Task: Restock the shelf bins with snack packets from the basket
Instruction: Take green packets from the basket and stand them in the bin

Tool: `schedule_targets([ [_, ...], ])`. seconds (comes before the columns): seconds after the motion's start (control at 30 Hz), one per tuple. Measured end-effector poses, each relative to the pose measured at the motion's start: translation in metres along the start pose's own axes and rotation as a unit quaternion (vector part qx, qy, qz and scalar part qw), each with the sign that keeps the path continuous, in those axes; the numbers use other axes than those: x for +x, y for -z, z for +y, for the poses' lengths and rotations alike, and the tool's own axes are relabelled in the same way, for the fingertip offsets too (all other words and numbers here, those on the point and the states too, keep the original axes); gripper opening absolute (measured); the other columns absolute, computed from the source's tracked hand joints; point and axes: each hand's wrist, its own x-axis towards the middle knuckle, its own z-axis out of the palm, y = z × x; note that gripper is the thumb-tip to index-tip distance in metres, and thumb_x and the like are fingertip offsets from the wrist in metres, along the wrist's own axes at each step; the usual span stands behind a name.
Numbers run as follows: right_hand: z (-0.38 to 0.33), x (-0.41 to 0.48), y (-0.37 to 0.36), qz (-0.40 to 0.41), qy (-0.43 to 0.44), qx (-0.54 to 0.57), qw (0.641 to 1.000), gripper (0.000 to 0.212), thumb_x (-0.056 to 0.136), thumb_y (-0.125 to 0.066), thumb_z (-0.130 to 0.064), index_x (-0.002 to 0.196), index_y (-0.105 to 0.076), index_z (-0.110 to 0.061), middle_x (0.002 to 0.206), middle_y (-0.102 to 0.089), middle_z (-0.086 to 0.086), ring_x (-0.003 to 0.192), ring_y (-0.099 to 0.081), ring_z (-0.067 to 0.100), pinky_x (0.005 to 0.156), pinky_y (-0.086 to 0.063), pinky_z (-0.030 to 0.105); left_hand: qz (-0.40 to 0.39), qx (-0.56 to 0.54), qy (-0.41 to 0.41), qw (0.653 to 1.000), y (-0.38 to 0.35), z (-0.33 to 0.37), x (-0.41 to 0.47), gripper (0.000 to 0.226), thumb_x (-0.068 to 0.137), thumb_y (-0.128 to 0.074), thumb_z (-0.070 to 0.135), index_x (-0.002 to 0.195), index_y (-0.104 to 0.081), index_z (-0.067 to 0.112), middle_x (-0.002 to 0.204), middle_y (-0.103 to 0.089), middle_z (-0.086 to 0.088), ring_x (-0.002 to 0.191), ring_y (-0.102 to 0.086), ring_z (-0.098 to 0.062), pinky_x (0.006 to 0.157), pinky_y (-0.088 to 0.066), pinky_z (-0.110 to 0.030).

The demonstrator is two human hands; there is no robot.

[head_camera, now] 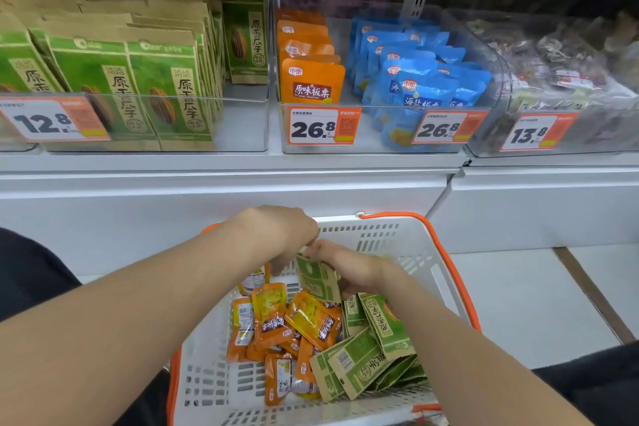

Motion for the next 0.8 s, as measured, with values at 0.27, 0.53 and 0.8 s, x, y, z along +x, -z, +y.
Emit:
schedule_targets([
  [0.27,-0.052,-0.024,-0.013,-0.015,0.105,0.34,0.934,0.039,0.095,-0.047,-0.029,0.106,-0.069,0.001,0.106,-0.072,0.027,0.076,-0.068,0.029,0.065,-0.053,0.029,0.071,-0.182,0.03,0.98,-0.013,-0.037,-0.009,0.089,0.068,-0.091,0.06,0.126,-0.039,0.017,0.112,-0.057,-0.001,0.098,-0.059,-0.023,0.081,-0.053,-0.037],
  [0.53,-0.079,-0.029,-0.027,0.308,0.294,0.124,0.896,0.043,0.1,-0.057,-0.059,0.102,-0.072,-0.019,0.083,-0.07,-0.001,0.07,-0.062,0.016,0.059,-0.046,0.03,0.204,-0.469,0.044,0.858,-0.016,-0.073,-0.033,0.027,0.079,-0.091,0.02,0.101,-0.075,0.019,0.091,-0.078,0.0,0.089,-0.075,-0.022,0.075,-0.065,-0.042],
  [0.8,-0.1,-0.031,-0.044,0.567,0.357,-0.062,0.74,0.038,0.11,-0.03,-0.048,0.096,-0.049,-0.019,0.073,-0.058,-0.007,0.067,-0.058,0.025,0.057,-0.045,0.046,0.301,-0.705,-0.002,0.642,-0.003,-0.06,-0.049,0.024,0.094,-0.076,0.024,0.108,-0.074,0.005,0.093,-0.081,-0.008,0.084,-0.078,-0.02,0.062,-0.06,-0.025],
])
